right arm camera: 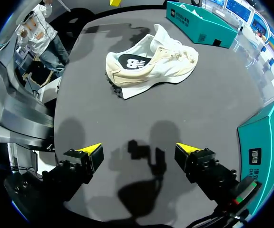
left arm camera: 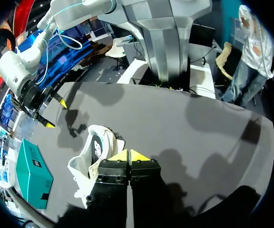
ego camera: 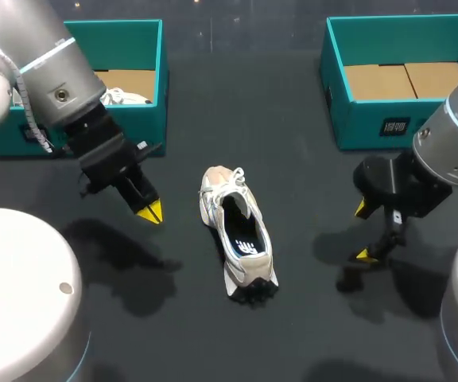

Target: Take the shoe out of the shoebox, open the shoe tongue, remove and reinsert the insole, then place the shoe into the shoebox

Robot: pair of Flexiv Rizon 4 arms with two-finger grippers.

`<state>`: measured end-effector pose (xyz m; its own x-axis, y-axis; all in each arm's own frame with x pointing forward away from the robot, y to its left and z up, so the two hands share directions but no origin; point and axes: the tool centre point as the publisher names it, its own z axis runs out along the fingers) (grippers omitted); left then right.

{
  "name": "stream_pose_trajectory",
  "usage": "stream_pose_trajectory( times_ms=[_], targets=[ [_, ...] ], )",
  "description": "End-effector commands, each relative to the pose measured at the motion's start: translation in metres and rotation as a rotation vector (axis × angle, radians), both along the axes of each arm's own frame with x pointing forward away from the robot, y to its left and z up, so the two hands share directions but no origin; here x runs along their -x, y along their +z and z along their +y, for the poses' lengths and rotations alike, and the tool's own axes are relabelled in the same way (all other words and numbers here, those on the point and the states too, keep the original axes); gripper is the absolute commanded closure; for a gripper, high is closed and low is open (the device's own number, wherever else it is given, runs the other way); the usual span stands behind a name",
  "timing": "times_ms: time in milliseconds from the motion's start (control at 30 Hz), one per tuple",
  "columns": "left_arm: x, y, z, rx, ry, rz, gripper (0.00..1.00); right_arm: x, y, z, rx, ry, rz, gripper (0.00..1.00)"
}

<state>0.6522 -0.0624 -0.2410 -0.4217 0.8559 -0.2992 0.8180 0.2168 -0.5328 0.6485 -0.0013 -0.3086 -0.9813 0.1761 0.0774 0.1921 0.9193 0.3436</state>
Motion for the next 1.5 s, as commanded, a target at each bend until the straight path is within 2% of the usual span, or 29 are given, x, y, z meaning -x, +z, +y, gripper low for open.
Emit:
stream_pose_trajectory(
  times_ms=[33, 233, 367, 633, 767, 1033, 1100, 1500],
  targets=[
    [-0.007, 0.0, -0.01, -0.041, -0.065, 0.002, 1.0, 0.004, 0.004, -0.01, -0.007, -0.02, -0.013, 0.0],
    [-0.008, -0.002, -0.024, -0.05, -0.132, -0.008, 1.0, 0.004, 0.012, -0.038, 0.029, -0.037, -0.018, 0.0],
    [-0.009, -0.006, -0.033, -0.068, -0.161, -0.026, 1.0, 0.002, 0.008, -0.056, 0.024, -0.04, -0.017, 0.0],
    [-0.002, -0.022, -0.064, -0.116, -0.244, -0.101, 1.0, 0.002, 0.008, -0.056, 0.024, -0.04, -0.017, 0.0],
    [-0.003, -0.022, -0.08, -0.124, -0.299, -0.152, 1.0, 0.002, 0.008, -0.056, 0.024, -0.04, -0.017, 0.0],
    [-0.003, -0.022, -0.08, -0.124, -0.299, -0.152, 1.0, 0.002, 0.008, -0.056, 0.024, -0.04, -0.017, 0.0],
    [-0.002, -0.026, -0.085, -0.161, -0.31, -0.18, 1.0, 0.002, 0.008, -0.056, 0.024, -0.04, -0.017, 0.0],
    [-0.009, -0.049, -0.103, -0.202, -0.401, -0.215, 1.0, 0.002, 0.008, -0.056, 0.024, -0.04, -0.017, 0.0]
  ],
)
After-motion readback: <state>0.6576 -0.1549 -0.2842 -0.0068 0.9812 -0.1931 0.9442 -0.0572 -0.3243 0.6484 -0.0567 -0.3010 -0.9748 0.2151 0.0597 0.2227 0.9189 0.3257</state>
